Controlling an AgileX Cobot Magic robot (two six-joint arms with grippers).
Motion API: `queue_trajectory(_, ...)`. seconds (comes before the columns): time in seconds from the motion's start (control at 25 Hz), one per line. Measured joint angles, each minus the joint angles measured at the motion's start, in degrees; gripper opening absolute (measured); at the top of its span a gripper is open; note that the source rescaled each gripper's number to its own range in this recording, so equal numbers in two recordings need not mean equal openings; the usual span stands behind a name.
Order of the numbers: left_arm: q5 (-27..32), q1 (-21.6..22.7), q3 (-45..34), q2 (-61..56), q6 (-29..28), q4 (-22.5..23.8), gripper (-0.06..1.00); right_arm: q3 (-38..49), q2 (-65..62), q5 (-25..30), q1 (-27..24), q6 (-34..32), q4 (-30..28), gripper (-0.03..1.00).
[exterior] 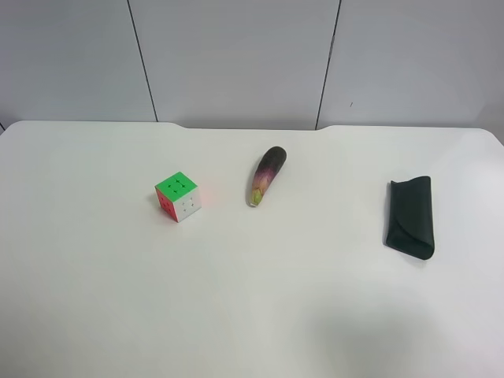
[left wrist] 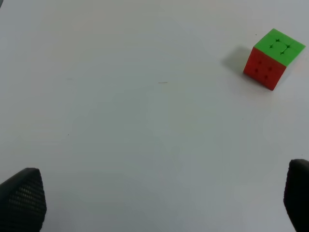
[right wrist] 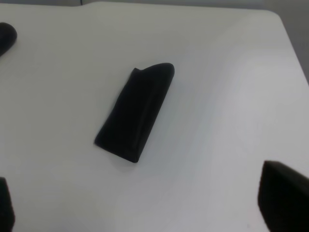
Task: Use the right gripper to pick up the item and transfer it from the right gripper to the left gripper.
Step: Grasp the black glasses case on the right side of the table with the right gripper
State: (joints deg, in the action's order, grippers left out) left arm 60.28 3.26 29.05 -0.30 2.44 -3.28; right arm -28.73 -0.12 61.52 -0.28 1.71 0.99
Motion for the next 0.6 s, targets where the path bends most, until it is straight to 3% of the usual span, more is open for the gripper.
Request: queue_trajectory(0.6,0.00,0.00,0.00,0.00,0.00,0.00,1.00,0.00,0.00,0.00,0.00,0.00,0.00,1.00)
